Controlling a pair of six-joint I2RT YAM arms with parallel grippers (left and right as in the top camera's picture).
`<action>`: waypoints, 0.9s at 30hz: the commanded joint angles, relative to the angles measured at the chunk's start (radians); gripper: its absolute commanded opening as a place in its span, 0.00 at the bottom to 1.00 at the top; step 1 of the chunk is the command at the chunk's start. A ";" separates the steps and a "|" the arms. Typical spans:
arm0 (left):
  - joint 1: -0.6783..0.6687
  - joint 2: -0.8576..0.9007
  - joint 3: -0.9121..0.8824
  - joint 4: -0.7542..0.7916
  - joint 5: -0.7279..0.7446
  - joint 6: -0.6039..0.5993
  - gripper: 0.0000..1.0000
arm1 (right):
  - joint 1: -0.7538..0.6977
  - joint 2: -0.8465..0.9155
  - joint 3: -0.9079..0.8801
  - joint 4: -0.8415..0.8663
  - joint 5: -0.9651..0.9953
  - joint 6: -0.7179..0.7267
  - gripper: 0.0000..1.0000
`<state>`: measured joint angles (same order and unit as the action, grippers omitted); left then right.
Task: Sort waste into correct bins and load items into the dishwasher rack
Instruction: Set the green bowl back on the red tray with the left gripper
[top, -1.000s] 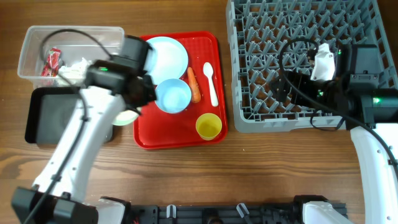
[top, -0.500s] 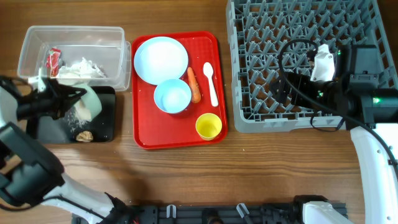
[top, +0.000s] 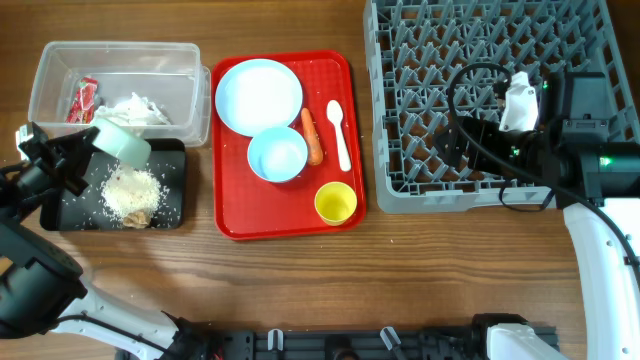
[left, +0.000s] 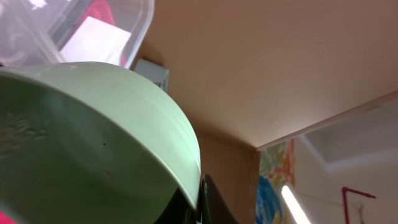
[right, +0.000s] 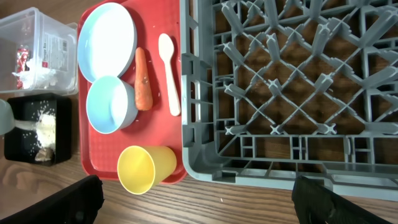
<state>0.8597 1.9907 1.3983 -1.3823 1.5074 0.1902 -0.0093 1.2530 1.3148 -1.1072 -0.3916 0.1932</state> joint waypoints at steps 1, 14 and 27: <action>0.003 0.005 0.012 -0.023 0.069 0.012 0.04 | -0.001 0.008 0.018 -0.002 0.011 -0.010 1.00; -0.023 -0.283 0.012 -0.304 -0.040 0.326 0.04 | -0.001 0.008 0.018 -0.004 0.011 -0.010 1.00; -1.033 -0.588 0.011 0.122 -1.351 -0.612 0.04 | -0.001 0.008 0.018 -0.003 0.011 -0.011 1.00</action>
<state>0.0341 1.3754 1.4033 -1.2640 0.5087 -0.2043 -0.0093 1.2530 1.3155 -1.1004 -0.3908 0.1932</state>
